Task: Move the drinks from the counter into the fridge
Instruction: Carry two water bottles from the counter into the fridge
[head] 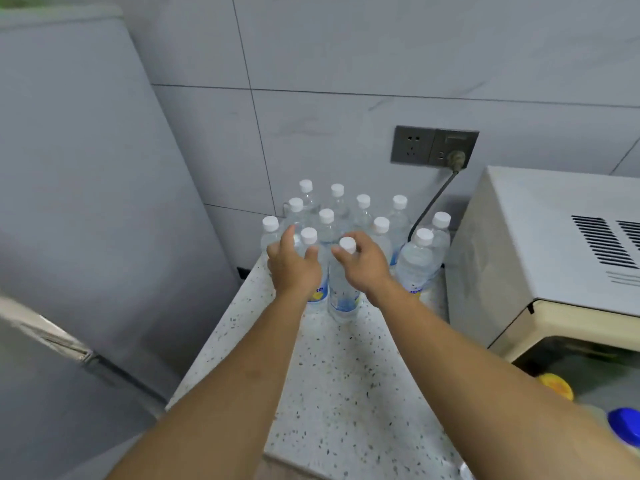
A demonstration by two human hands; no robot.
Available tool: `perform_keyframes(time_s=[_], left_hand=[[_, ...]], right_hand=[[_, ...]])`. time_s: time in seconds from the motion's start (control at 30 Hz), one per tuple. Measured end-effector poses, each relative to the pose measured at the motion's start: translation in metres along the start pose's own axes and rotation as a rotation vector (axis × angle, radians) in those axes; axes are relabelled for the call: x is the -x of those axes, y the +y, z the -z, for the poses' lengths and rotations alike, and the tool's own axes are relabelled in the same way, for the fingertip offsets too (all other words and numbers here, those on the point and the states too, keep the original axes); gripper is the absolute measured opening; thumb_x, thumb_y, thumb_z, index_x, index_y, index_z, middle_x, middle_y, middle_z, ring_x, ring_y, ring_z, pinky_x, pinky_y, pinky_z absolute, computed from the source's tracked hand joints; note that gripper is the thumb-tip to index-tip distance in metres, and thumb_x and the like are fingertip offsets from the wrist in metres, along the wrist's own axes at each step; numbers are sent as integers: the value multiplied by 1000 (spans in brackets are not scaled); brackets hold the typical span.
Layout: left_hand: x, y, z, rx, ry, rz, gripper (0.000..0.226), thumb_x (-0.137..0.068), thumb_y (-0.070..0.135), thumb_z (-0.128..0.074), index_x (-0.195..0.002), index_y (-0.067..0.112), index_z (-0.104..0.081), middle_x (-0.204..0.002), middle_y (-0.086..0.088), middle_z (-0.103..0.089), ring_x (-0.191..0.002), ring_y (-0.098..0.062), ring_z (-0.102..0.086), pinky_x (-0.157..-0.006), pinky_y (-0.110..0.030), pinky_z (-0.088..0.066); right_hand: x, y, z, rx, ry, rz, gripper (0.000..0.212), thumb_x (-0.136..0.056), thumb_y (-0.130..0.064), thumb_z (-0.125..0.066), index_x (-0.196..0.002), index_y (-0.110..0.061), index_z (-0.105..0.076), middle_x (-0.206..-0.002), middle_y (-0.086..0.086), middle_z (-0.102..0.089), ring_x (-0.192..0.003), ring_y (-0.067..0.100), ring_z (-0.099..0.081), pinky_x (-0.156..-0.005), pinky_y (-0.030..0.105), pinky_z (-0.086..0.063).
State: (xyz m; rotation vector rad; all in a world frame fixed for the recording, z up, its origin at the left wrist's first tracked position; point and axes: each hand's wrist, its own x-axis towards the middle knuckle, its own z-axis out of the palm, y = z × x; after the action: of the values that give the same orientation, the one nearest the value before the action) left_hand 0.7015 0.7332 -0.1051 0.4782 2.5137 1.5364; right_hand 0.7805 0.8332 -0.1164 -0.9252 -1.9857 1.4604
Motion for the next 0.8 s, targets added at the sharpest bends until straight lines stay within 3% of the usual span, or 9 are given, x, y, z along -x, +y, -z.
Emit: perform_keyframes(time_s=[0.1, 0.2, 0.27, 0.33, 0.4, 0.5, 0.6, 0.7, 0.8], left_hand=[[-14, 3, -5, -170, -113, -46, 54, -95, 32, -56, -146, 31, -38, -141, -9, -34, -126, -29, -44, -105, -42, -40], [-18, 5, -3, -259, -172, -74, 41, -95, 34, -57, -133, 28, -46, -130, -9, -38, -111, -32, -53, -91, -41, -45], [-13, 3, -1, -281, -158, -89, 32, -92, 35, -60, -122, 24, -53, -121, -6, -42, -100, -29, -55, -81, -35, -42], [1, -3, 0, -216, -119, -95, 29, -90, 33, -64, -116, 23, -57, -117, -4, -44, -93, -24, -54, -80, -31, -41], [23, -14, 3, -118, -77, -128, 24, -89, 29, -66, -111, 22, -60, -113, -1, -47, -89, -19, -55, -76, -26, -41], [60, -36, 17, -5, -38, -136, 23, -89, 23, -68, -111, 24, -62, -109, 2, -51, -83, -7, -57, -68, -13, -39], [99, -58, 37, 18, -9, -117, 26, -89, 23, -66, -114, 30, -61, -108, 2, -52, -77, 4, -56, -68, -7, -40], [133, -69, 53, 42, -6, -172, 25, -90, 24, -66, -113, 33, -59, -106, 8, -51, -84, 10, -53, -69, -1, -41], [147, -72, 73, 17, -20, -229, 24, -91, 28, -65, -114, 34, -59, -102, 14, -50, -85, 2, -53, -69, -1, -40]], right_hand=[[22, 13, -1, -70, 55, 101, 9, -93, -27, -66, -97, -26, -59, -88, -16, -60, -81, -8, -55, -68, 7, -39], [47, 24, -1, -58, 66, 158, 9, -94, -26, -65, -101, -22, -61, -99, -7, -63, -96, 7, -56, -80, 16, -42], [62, 31, 2, -89, 80, 168, 9, -93, -26, -66, -101, -26, -61, -101, -12, -62, -101, 9, -55, -84, 16, -41], [78, 37, 6, -125, 89, 148, 15, -92, -26, -67, -106, -29, -62, -107, -16, -62, -104, -1, -54, -87, 13, -40], [93, 44, 8, -152, 92, 126, 23, -91, -23, -70, -113, -25, -64, -114, -15, -62, -108, -5, -53, -93, 18, -42], [115, 52, 13, -196, 105, 66, 33, -90, -19, -72, -121, -21, -64, -129, -9, -61, -122, 2, -52, -105, 30, -42], [141, 59, 18, -207, 129, 78, 33, -89, -16, -72, -117, -31, -63, -136, -8, -60, -129, 5, -50, -111, 33, -40], [164, 62, 24, -172, 149, 148, 39, -88, -13, -72, -113, -40, -60, -132, -11, -60, -125, -3, -50, -108, 24, -40], [177, 61, 31, -146, 177, 198, 35, -88, -12, -72, -115, -32, -63, -124, -12, -64, -115, -9, -54, -98, 12, -41]])
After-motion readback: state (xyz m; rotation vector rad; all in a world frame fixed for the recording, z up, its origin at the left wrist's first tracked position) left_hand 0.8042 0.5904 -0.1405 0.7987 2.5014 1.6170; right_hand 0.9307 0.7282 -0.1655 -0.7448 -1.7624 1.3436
